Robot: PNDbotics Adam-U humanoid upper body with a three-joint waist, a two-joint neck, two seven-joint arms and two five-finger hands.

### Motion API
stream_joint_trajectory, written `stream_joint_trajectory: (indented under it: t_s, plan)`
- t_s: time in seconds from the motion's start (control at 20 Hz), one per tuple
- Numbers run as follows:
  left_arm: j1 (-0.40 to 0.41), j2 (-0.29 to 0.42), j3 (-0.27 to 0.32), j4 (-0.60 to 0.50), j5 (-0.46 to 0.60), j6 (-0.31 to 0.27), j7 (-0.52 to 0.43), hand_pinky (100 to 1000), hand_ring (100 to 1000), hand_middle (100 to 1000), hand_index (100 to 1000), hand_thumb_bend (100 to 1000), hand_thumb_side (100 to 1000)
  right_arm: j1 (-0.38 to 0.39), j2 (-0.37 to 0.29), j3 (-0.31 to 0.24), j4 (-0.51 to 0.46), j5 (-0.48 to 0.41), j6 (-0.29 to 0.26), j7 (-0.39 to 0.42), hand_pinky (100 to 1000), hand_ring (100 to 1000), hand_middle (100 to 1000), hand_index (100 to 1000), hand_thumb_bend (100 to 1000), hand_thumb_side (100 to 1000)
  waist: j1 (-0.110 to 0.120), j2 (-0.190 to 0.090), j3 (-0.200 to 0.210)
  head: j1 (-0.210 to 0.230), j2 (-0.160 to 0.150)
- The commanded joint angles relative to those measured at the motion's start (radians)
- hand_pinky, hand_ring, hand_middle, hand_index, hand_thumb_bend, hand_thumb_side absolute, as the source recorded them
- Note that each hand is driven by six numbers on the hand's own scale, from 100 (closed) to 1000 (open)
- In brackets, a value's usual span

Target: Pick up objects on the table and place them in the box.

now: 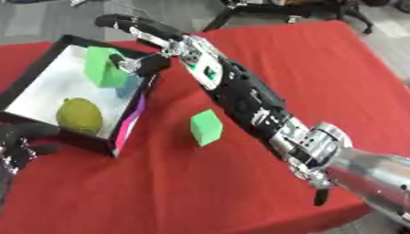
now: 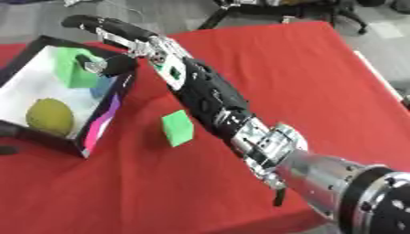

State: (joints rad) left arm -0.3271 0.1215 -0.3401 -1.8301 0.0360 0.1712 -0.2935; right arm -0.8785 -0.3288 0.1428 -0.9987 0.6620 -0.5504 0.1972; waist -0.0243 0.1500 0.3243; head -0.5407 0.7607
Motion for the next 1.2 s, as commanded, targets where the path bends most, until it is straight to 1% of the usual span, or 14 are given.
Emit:
stream_joint_trajectory:
  t_s: [0.05, 0.1, 0.25, 0.35, 0.5, 0.55, 0.6, 0.65, 0.7, 0.75, 0.9, 1.0, 1.1, 1.2]
  plan:
    - [-0.015, -0.001, 0.0, -0.011, 0.005, -0.002, -0.003, 745, 836, 675, 700, 100, 907, -0.014, -0.009, -0.001, -0.002, 0.011, -0.011, 0.001, 1000, 972, 992, 1000, 100, 633, 0.002, -0.01, -0.001, -0.001, -0.014]
    - [-0.015, -0.001, 0.0, -0.011, 0.005, -0.002, -0.004, 745, 836, 675, 700, 100, 907, -0.013, -0.009, -0.001, -0.003, 0.01, -0.014, 0.004, 1000, 972, 992, 1000, 100, 630, 0.002, -0.01, -0.002, -0.001, -0.014]
    - [-0.013, 0.0, 0.001, -0.011, 0.004, -0.002, -0.002, 745, 836, 675, 700, 100, 908, -0.009, -0.014, 0.002, -0.017, -0.007, -0.02, 0.01, 1000, 962, 982, 1000, 100, 559, 0.003, -0.012, -0.007, 0.0, -0.012]
    - [-0.01, 0.001, 0.002, -0.01, 0.004, -0.002, -0.001, 745, 837, 675, 700, 100, 908, -0.005, -0.022, 0.004, -0.032, -0.034, -0.017, 0.012, 1000, 955, 973, 1000, 100, 544, 0.004, -0.013, -0.011, 0.001, -0.012]
    - [-0.005, 0.003, 0.006, -0.01, 0.003, -0.003, 0.002, 746, 837, 675, 700, 100, 908, 0.004, -0.047, 0.007, -0.07, -0.099, -0.005, 0.014, 1000, 942, 953, 1000, 100, 501, 0.005, -0.017, -0.021, 0.008, -0.01]
    - [-0.002, 0.004, 0.007, -0.009, 0.002, -0.003, 0.003, 746, 837, 675, 700, 100, 908, 0.009, -0.061, 0.008, -0.09, -0.127, 0.0, 0.015, 1000, 930, 932, 1000, 100, 460, 0.005, -0.018, -0.026, 0.011, -0.008]
    - [0.001, 0.005, 0.01, -0.009, 0.001, -0.004, 0.005, 746, 838, 675, 700, 100, 908, 0.018, -0.077, 0.01, -0.116, -0.16, 0.004, 0.017, 1000, 923, 922, 1000, 100, 441, 0.005, -0.021, -0.032, 0.016, -0.005]
    - [0.004, 0.006, 0.011, -0.009, 0.001, -0.004, 0.007, 746, 838, 675, 700, 100, 908, 0.026, -0.09, 0.013, -0.14, -0.191, 0.011, 0.022, 1000, 923, 922, 1000, 100, 441, 0.006, -0.023, -0.037, 0.02, -0.004]
    - [0.011, 0.009, 0.015, -0.008, 0.0, -0.004, 0.01, 746, 838, 675, 700, 100, 909, 0.038, -0.105, 0.016, -0.17, -0.222, 0.014, 0.027, 1000, 912, 907, 1000, 100, 410, 0.006, -0.027, -0.047, 0.028, 0.0]
    - [0.021, 0.013, 0.021, -0.005, -0.003, -0.005, 0.015, 746, 838, 675, 700, 100, 911, 0.057, -0.127, 0.022, -0.212, -0.259, 0.016, 0.034, 1000, 905, 901, 1000, 100, 398, 0.005, -0.032, -0.06, 0.04, 0.004]
    - [0.045, 0.023, 0.036, 0.0, -0.011, -0.008, 0.031, 746, 839, 676, 700, 100, 911, 0.12, -0.192, 0.035, -0.359, -0.379, 0.039, 0.067, 1000, 900, 893, 1000, 100, 383, 0.005, -0.046, -0.092, 0.063, 0.009]
    - [0.055, 0.029, 0.048, 0.001, -0.016, -0.011, 0.043, 746, 839, 676, 700, 100, 909, 0.164, -0.234, 0.037, -0.455, -0.44, 0.063, 0.09, 1000, 900, 895, 1000, 100, 363, 0.005, -0.053, -0.107, 0.074, 0.009]
    - [0.062, 0.034, 0.062, 0.002, -0.02, -0.014, 0.057, 746, 839, 676, 700, 100, 906, 0.215, -0.275, 0.039, -0.536, -0.472, 0.082, 0.116, 1000, 902, 898, 1000, 100, 331, 0.004, -0.059, -0.119, 0.081, 0.009]
    - [0.067, 0.037, 0.076, 0.002, -0.023, -0.016, 0.072, 746, 839, 676, 700, 100, 903, 0.271, -0.301, 0.036, -0.588, -0.475, 0.091, 0.153, 1000, 904, 901, 1000, 100, 305, 0.004, -0.063, -0.126, 0.087, 0.009]
